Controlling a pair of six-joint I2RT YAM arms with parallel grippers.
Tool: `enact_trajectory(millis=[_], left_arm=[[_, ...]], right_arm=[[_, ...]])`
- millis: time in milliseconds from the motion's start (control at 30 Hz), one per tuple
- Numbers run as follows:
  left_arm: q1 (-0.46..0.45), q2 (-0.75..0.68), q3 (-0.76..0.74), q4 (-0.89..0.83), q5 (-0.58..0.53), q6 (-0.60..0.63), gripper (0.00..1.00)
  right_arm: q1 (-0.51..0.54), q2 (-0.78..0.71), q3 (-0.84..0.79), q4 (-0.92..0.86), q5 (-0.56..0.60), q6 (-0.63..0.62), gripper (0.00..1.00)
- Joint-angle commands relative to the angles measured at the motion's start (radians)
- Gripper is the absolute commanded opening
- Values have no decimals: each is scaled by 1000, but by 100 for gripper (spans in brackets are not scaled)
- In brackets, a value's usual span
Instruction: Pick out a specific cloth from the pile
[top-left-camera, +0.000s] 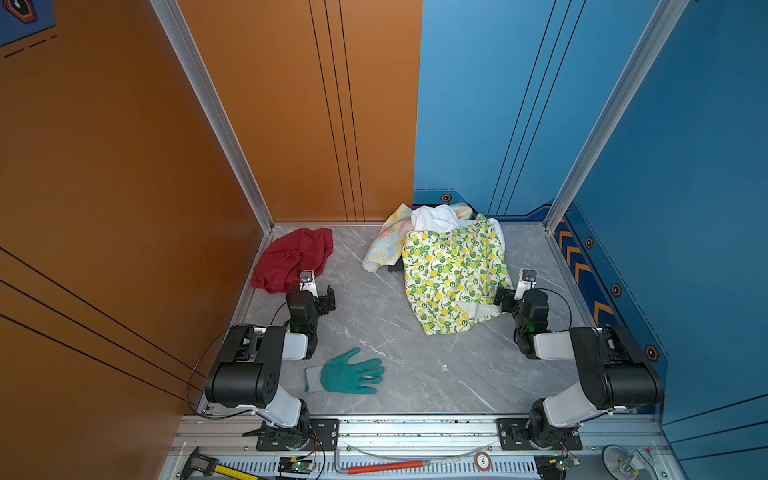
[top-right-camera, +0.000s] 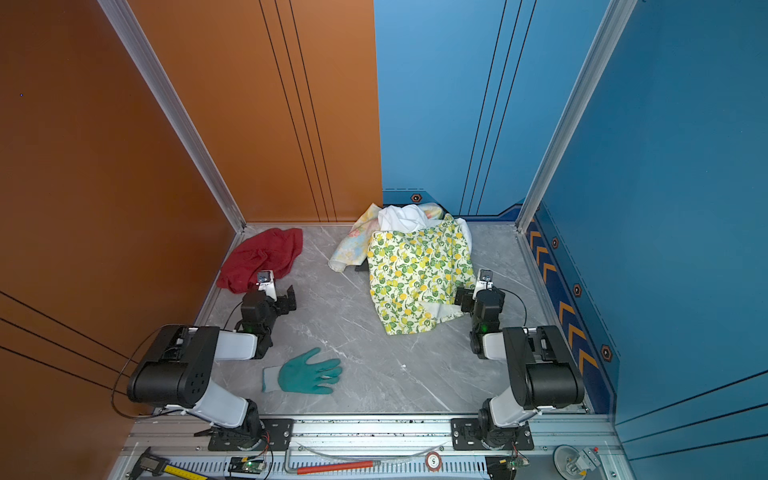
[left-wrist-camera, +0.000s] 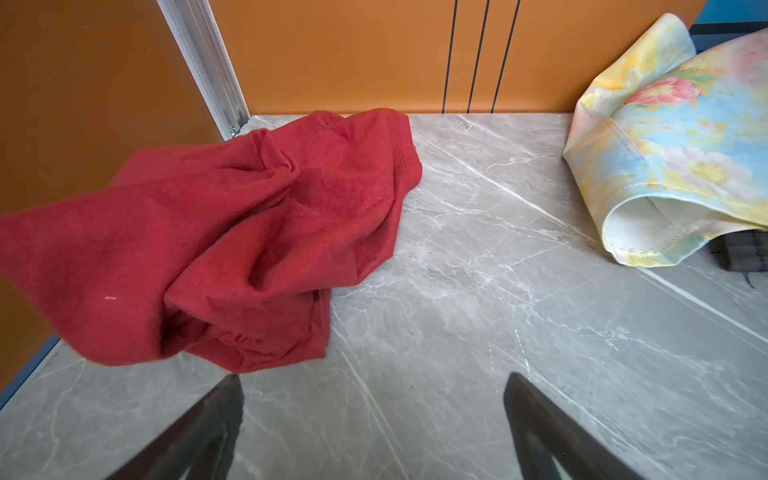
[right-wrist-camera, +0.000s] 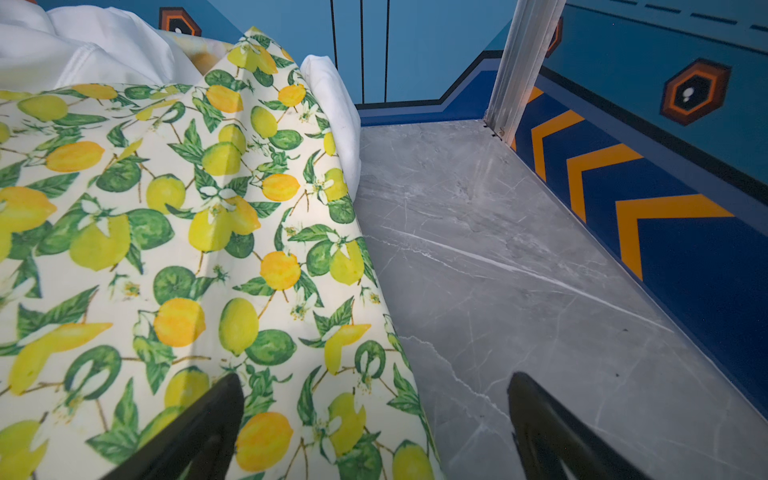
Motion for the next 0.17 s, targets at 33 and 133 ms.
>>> enact_trajectory(millis=[33, 133], left_arm=[[-7, 8, 17, -12, -15, 16, 98], [-10, 9, 19, -14, -17, 15, 98]], right_arm=[[0, -2, 8, -21, -16, 1, 100], [2, -1, 6, -20, -15, 2, 100]])
